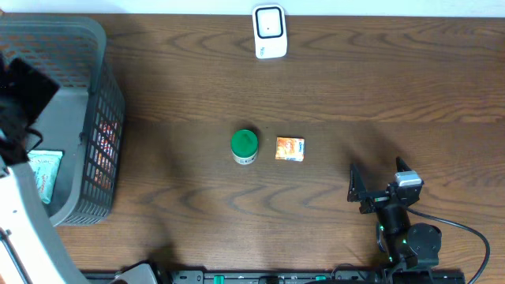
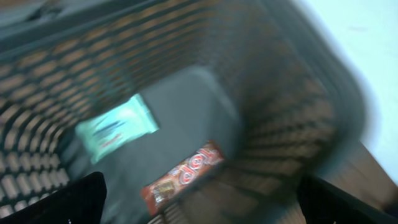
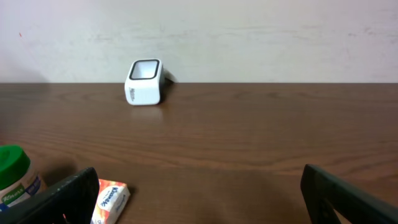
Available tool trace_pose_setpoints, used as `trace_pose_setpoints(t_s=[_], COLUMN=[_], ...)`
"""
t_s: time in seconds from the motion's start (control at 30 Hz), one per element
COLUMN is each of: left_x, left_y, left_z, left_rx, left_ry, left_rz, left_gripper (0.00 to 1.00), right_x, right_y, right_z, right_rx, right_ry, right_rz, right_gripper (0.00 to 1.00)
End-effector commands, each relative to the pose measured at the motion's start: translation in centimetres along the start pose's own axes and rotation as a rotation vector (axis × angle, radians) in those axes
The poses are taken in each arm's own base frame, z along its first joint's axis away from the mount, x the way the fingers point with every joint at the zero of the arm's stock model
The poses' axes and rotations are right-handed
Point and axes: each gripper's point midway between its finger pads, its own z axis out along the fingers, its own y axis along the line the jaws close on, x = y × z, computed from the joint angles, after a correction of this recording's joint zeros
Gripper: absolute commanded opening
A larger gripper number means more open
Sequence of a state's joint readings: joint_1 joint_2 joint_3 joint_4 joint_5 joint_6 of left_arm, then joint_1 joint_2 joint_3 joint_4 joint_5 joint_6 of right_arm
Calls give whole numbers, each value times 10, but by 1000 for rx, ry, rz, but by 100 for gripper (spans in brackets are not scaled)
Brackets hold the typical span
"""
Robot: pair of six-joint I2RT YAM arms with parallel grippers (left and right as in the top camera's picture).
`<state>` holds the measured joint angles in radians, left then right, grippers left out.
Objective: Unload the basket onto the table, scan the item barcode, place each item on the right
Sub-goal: 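Reach the left gripper into the basket and grasp the mint-green wipes pack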
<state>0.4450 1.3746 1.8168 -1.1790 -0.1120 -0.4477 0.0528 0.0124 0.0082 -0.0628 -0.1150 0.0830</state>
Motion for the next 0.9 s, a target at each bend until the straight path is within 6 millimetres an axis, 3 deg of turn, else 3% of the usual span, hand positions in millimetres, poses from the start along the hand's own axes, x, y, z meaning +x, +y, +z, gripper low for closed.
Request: trace_pose_setpoints(t_s=[0.0, 0.07, 0.27, 0.37, 0.67, 0.87], left_x=[11, 19, 39, 45, 79, 94], left_y=[37, 53, 77, 90, 105, 109], left_z=[42, 63, 121, 140, 206, 237], left_rx=[-146, -226, -404, -494, -575, -592], left_ry=[87, 129, 254, 291, 470, 509], left_rz=[-125, -128, 7, 53, 219, 230], left_gripper=[98, 98, 98, 98, 98, 98], right_x=[1, 1, 1, 1, 1, 1], right_y=[1, 1, 1, 1, 1, 1], right_z=[0, 0, 0, 0, 0, 0], right_rx=[-2, -2, -2, -2, -2, -2], right_ry=[1, 1, 1, 1, 0, 1], right_rz=[-10, -10, -10, -10, -10, -10], right_gripper=[99, 99, 99, 99, 99, 99])
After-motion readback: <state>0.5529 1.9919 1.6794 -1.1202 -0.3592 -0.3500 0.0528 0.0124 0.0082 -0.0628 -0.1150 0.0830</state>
